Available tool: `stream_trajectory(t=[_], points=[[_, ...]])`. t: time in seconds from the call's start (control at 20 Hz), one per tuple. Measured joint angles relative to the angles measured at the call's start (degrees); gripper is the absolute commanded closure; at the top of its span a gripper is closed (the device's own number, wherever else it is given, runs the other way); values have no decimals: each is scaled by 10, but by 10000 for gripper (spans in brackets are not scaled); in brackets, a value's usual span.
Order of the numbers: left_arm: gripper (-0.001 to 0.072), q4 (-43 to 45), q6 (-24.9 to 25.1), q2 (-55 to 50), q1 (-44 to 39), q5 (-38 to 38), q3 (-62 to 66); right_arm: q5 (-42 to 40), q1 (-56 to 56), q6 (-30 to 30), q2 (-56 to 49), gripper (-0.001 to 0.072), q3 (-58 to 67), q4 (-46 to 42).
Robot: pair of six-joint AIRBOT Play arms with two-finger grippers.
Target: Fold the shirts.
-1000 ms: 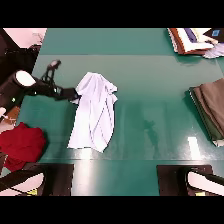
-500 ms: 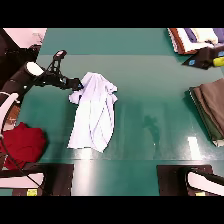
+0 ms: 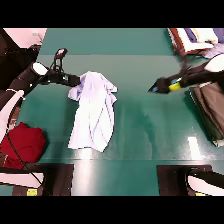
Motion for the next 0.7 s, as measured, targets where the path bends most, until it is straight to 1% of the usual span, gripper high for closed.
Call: stream_trajectory(t=[0.05,0.25,0.4,0.5,0.55,0.6,0.65,0.7], points=[[684,0,0,0,0,0,9,-14,21,0,-5,260,-24,2],[684,0,1,-1,0,-11,34,-80,104,-2,-56,260,-101,62],[684,2,1,-1,0,-25,41,-120,156,-20,-113,263,-116,121],[684,6,2,-1,0,-33,43,-132,183,-32,-147,266,-105,145],[684,8,2,-1,0,-37,44,-137,194,-35,-161,311,-97,153],[684,10,2,-1,0,-41,44,-141,203,-38,-175,422,-88,159],[684,11,2,-1,0,-45,45,-146,211,-40,-185,501,-80,163],[684,12,2,-1,0,-50,47,-151,218,-42,-194,524,-72,166]])
